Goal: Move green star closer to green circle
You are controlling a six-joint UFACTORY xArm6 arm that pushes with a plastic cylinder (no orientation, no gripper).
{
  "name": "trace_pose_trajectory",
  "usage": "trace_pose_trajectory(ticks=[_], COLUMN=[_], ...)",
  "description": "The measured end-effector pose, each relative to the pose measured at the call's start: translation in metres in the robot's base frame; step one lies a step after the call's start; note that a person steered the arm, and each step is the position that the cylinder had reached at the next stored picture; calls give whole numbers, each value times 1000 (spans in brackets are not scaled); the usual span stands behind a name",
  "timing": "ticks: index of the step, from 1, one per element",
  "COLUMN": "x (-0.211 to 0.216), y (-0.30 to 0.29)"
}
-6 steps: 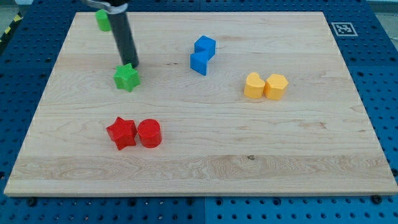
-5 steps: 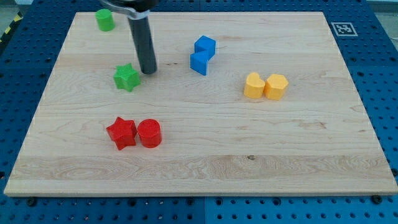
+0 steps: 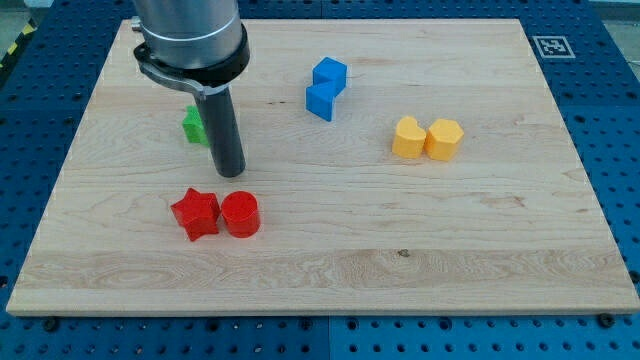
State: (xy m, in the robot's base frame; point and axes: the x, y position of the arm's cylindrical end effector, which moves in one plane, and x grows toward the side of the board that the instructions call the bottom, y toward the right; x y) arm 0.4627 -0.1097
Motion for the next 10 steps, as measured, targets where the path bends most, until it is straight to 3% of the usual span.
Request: trace_pose_trajectory(ticks=[4,10], x=[-20,-112], y=[-25,-44])
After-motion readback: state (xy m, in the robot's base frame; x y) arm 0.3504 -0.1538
